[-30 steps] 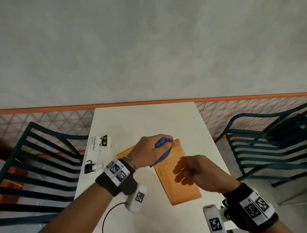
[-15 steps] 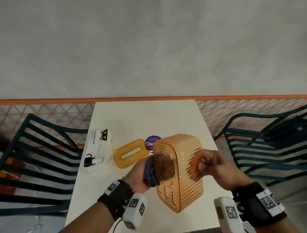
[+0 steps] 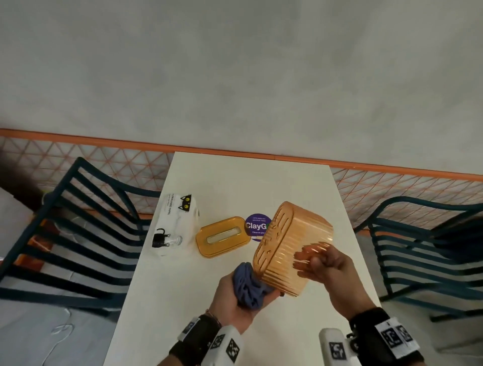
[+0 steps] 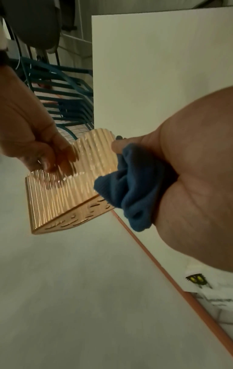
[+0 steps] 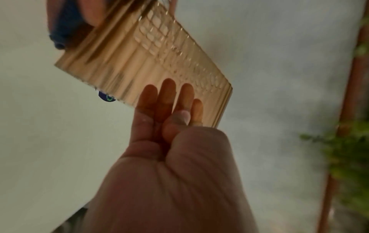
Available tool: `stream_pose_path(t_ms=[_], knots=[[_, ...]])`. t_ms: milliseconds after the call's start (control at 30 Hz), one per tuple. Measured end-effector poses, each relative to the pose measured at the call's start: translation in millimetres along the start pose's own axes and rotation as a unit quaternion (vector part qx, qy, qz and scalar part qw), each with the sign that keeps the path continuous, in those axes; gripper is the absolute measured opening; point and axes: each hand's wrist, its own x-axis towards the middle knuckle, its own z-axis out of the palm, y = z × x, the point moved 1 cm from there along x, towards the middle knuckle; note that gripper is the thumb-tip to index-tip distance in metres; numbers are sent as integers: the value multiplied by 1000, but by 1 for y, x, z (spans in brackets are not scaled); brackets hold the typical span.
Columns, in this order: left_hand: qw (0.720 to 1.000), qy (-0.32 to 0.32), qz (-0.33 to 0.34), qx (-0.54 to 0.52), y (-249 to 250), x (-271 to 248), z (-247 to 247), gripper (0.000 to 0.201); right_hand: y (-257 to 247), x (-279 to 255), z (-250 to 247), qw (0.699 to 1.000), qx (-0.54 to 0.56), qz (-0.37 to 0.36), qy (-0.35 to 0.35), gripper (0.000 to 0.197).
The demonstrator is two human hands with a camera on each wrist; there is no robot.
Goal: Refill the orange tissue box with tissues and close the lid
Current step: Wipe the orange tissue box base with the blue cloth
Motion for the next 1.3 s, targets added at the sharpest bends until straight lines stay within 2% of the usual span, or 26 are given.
stream_pose_path(t_ms=[67, 167, 200, 267, 300, 333, 367, 400, 433, 467, 500, 533, 567, 600, 633, 700, 733, 767, 800, 867, 900, 933, 1000, 1100, 1200, 1300], knots=[[1000, 5, -13, -8, -4, -8, -3, 49, 7, 3, 14, 996, -86, -10, -1, 23], [998, 30, 59, 20, -1, -26, -9, 23, 17, 7, 33, 965, -255, -55, -15, 35], [997, 27, 74, 28, 7, -29, -13, 25, 22, 7, 39, 945, -318, -78, -25, 38], [998, -4, 22, 67, 30, -42, -22, 31, 35, 6, 49, 914, -393, -93, -48, 38], [994, 12, 11, 106, 42, -45, -33, 35, 42, 5, 51, 905, -412, -91, -58, 37], [983, 56, 31, 173, 55, -44, -54, 36, 49, 4, 52, 892, -438, -90, -66, 35], [958, 113, 70, 254, 67, -47, -73, 33, 54, 3, 54, 876, -469, -91, -73, 31], [904, 200, 121, 357, 77, -52, -91, 29, 57, 1, 57, 853, -507, -94, -80, 26], [819, 293, 169, 464, 86, -56, -109, 28, 61, -1, 59, 831, -540, -102, -83, 21], [732, 354, 196, 548, 93, -61, -129, 23, 61, -5, 63, 815, -563, -111, -81, 20], [682, 384, 195, 592, 100, -65, -144, 14, 61, -9, 67, 802, -579, -119, -86, 24], [650, 403, 180, 619, 106, -66, -159, 10, 62, -11, 72, 787, -597, -120, -93, 30], [631, 410, 156, 640, 112, -67, -171, 12, 63, -13, 77, 770, -619, -114, -107, 37], [614, 412, 137, 659, 116, -67, -179, 21, 64, -14, 81, 751, -640, -105, -123, 47], [601, 411, 125, 675, 119, -67, -182, 42, 64, -14, 85, 736, -655, -103, -136, 55], [599, 397, 148, 680, 122, -68, -174, 74, 64, -15, 94, 705, -682, -113, -159, 64], [604, 390, 167, 675, 122, -67, -162, 80, 63, -16, 100, 689, -693, -122, -170, 64], [620, 370, 189, 665, 120, -66, -146, 80, 62, -17, 108, 676, -703, -132, -180, 63], [652, 344, 199, 646, 117, -62, -130, 80, 61, -19, 115, 662, -711, -142, -191, 60], [740, 281, 177, 586, 107, -53, -99, 80, 60, -20, 132, 621, -739, -156, -212, 51], [772, 255, 155, 561, 100, -48, -89, 78, 60, -21, 140, 595, -756, -157, -224, 45], [789, 244, 138, 547, 95, -43, -84, 74, 60, -22, 148, 572, -769, -154, -238, 38], [789, 259, 127, 543, 89, -35, -82, 59, 61, -24, 163, 544, -785, -139, -264, 28], [799, 288, 123, 514, 90, -28, -96, 44, 64, -26, 179, 522, -792, -125, -289, 18], [811, 307, 112, 485, 96, -26, -114, 40, 73, -23, 191, 526, -785, -122, -303, 15], [818, 317, 115, 467, 103, -24, -125, 40, 89, -17, 197, 542, -771, -123, -312, 19]])
